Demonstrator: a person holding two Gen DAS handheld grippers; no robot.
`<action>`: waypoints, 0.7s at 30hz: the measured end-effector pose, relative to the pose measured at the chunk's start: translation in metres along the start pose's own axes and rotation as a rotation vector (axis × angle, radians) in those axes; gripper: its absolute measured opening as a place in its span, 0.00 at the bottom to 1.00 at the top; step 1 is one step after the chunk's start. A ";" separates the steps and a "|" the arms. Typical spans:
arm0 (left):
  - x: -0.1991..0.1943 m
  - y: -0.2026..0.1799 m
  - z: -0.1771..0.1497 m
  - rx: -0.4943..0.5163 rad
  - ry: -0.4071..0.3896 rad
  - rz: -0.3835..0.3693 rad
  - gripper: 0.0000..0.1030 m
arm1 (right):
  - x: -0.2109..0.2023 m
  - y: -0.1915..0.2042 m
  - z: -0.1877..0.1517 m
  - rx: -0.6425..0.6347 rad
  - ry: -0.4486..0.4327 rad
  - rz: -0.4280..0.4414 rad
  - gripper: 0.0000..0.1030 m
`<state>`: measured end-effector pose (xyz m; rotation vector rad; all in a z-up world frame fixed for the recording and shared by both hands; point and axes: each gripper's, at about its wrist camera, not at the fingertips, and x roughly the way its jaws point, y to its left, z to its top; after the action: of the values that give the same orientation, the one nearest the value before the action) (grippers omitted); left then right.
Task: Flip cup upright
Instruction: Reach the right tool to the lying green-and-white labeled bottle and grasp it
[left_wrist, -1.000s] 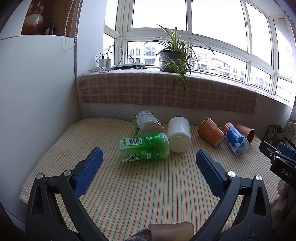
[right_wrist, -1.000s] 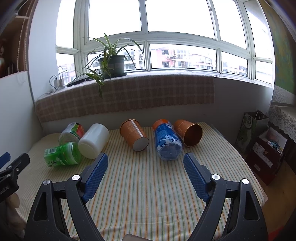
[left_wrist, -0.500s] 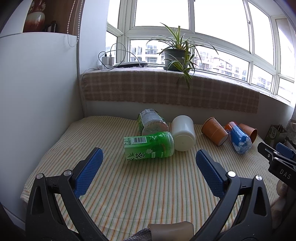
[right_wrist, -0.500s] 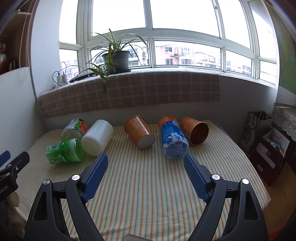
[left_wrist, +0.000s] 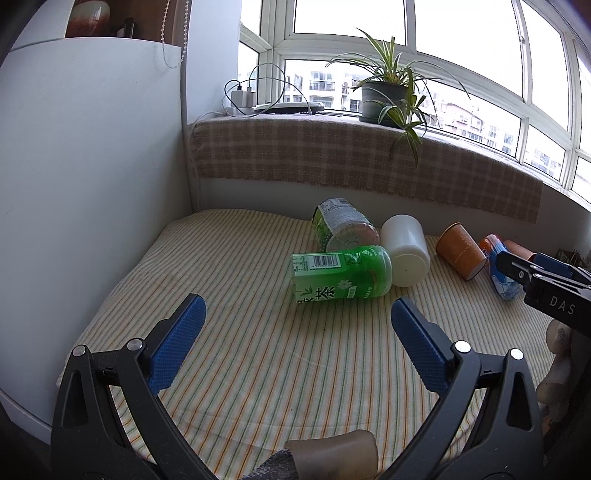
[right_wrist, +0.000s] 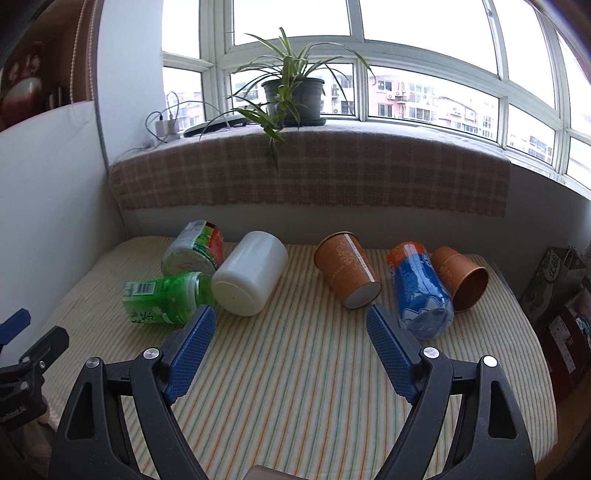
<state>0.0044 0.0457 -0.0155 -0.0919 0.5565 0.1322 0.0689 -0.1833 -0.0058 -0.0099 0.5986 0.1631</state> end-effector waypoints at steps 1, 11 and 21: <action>0.000 0.005 0.000 -0.007 0.005 0.008 0.99 | 0.006 0.006 0.004 -0.014 0.009 0.015 0.81; 0.005 0.052 -0.004 -0.058 0.046 0.108 0.99 | 0.072 0.047 0.038 -0.027 0.172 0.182 0.81; 0.025 0.083 -0.013 -0.099 0.143 0.129 0.99 | 0.123 0.091 0.061 -0.119 0.308 0.208 0.81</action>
<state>0.0060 0.1290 -0.0444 -0.1627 0.6989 0.2800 0.1889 -0.0713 -0.0204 -0.0899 0.8964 0.4037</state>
